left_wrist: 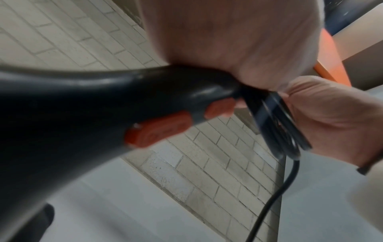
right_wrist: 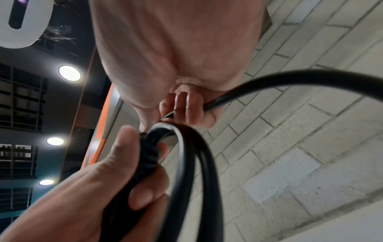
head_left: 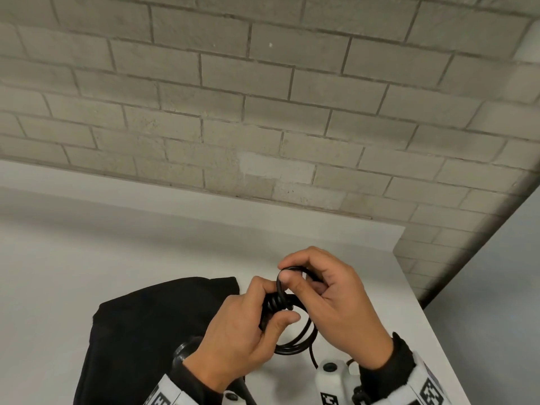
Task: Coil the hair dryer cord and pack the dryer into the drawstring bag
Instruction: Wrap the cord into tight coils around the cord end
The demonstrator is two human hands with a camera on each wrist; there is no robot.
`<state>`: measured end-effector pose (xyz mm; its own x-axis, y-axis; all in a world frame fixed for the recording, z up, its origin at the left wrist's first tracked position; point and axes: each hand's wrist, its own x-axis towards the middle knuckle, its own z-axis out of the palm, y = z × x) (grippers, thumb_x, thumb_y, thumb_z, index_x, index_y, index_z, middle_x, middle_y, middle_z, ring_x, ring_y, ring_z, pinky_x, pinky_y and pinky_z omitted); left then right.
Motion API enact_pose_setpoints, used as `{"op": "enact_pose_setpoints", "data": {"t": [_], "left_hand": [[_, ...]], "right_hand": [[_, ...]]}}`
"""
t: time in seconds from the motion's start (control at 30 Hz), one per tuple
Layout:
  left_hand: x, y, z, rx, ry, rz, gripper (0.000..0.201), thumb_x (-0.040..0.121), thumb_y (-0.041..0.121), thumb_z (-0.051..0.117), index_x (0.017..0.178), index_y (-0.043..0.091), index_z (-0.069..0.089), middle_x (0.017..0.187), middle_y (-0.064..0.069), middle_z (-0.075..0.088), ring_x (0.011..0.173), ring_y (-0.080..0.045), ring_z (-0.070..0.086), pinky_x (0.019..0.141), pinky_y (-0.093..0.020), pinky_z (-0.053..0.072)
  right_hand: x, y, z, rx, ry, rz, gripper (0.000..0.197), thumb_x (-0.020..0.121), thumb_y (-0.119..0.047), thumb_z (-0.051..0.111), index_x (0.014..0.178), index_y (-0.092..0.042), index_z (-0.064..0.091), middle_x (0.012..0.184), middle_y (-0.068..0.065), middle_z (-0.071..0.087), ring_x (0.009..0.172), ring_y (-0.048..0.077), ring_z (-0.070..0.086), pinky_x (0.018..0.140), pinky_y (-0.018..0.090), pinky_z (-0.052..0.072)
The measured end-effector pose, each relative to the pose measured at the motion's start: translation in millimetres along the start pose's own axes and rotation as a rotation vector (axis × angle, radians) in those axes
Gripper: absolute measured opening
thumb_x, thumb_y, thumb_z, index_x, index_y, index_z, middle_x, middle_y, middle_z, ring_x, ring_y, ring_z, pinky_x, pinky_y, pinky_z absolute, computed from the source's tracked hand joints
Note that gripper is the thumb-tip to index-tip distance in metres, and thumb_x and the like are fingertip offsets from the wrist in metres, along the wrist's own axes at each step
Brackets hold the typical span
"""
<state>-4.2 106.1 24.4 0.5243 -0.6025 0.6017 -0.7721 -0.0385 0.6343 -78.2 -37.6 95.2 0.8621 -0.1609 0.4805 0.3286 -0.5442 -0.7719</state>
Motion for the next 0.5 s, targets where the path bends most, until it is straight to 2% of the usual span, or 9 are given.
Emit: {"op": "enact_pose_setpoints", "data": {"t": [0.1, 0.17, 0.2, 0.27, 0.33, 0.4, 0.47, 0.5], "left_hand": [[-1.4, 0.2, 1.6, 0.006, 0.023, -0.018, 0.033, 0.08, 0.076, 0.053, 0.1, 0.063, 0.03, 0.064, 0.001, 0.058, 0.045, -0.014, 0.052, 0.043, -0.022, 0.041], [-2.4, 0.4, 2.7, -0.002, 0.058, -0.02, 0.032, 0.082, 0.074, 0.053, 0.103, 0.063, 0.031, 0.059, 0.004, 0.057, 0.044, -0.013, 0.052, 0.042, -0.019, 0.039], [-2.8, 1.2, 2.7, -0.004, 0.076, -0.019, 0.03, 0.084, 0.072, 0.052, 0.104, 0.063, 0.032, 0.055, 0.009, 0.055, 0.044, -0.012, 0.051, 0.042, -0.015, 0.037], [-2.7, 2.9, 2.2, 0.0, 0.091, -0.021, 0.027, 0.086, 0.07, 0.05, 0.104, 0.06, 0.032, 0.053, 0.019, 0.049, 0.043, -0.01, 0.05, 0.044, -0.008, 0.032], [-2.0, 4.4, 0.7, -0.007, 0.081, -0.026, 0.024, 0.089, 0.067, 0.049, 0.101, 0.05, 0.036, 0.054, 0.018, 0.047, 0.043, -0.01, 0.049, 0.044, -0.008, 0.03], [-1.3, 5.0, -0.3, -0.014, 0.07, -0.018, 0.03, 0.091, 0.064, 0.048, 0.1, 0.036, 0.041, 0.056, 0.013, 0.05, 0.042, -0.01, 0.048, 0.043, -0.009, 0.03], [-1.4, 5.1, -1.2, -0.022, 0.068, -0.002, 0.031, 0.094, 0.061, 0.046, 0.1, 0.031, 0.041, 0.059, 0.012, 0.051, 0.042, -0.008, 0.047, 0.044, -0.01, 0.03], [-1.5, 5.2, -1.4, -0.031, 0.068, 0.004, 0.03, 0.095, 0.059, 0.045, 0.1, 0.03, 0.041, 0.058, 0.016, 0.048, 0.043, -0.005, 0.046, 0.045, -0.009, 0.029]], "right_hand": [[-3.7, 3.2, 8.3, 0.051, 0.021, 0.055, 0.001, 0.089, -0.026, 0.066, 0.09, -0.025, 0.067, 0.084, -0.006, 0.067, 0.076, 0.023, 0.066, 0.067, 0.046, 0.056], [-5.4, 4.5, 11.7, 0.077, 0.054, 0.089, 0.005, 0.088, -0.03, 0.066, 0.087, -0.026, 0.067, 0.081, -0.005, 0.069, 0.069, 0.03, 0.064, 0.065, 0.051, 0.053], [-5.8, 5.0, 12.3, 0.088, 0.07, 0.1, 0.007, 0.087, -0.032, 0.066, 0.085, -0.025, 0.066, 0.079, -0.006, 0.069, 0.067, 0.029, 0.064, 0.064, 0.048, 0.053], [-6.9, 7.7, 12.2, 0.102, 0.089, 0.123, 0.01, 0.087, -0.033, 0.064, 0.082, -0.024, 0.066, 0.073, -0.009, 0.067, 0.059, 0.017, 0.059, 0.055, 0.033, 0.049], [-8.7, 10.9, 12.7, 0.131, 0.099, 0.182, 0.013, 0.088, -0.031, 0.063, 0.079, -0.022, 0.064, 0.062, -0.015, 0.059, 0.05, 0.01, 0.047, 0.051, 0.02, 0.039], [-10.5, 15.3, 12.1, 0.193, 0.088, 0.255, 0.017, 0.089, -0.031, 0.065, 0.075, -0.02, 0.063, 0.061, -0.009, 0.056, 0.05, 0.013, 0.046, 0.052, 0.019, 0.04], [-11.0, 17.1, 11.1, 0.272, 0.054, 0.305, 0.024, 0.088, -0.033, 0.068, 0.073, -0.016, 0.062, 0.068, 0.008, 0.059, 0.056, 0.023, 0.051, 0.059, 0.028, 0.046], [-11.2, 17.8, 10.2, 0.312, 0.04, 0.319, 0.026, 0.087, -0.032, 0.069, 0.072, -0.013, 0.061, 0.07, 0.011, 0.059, 0.058, 0.024, 0.052, 0.062, 0.03, 0.047]]}}
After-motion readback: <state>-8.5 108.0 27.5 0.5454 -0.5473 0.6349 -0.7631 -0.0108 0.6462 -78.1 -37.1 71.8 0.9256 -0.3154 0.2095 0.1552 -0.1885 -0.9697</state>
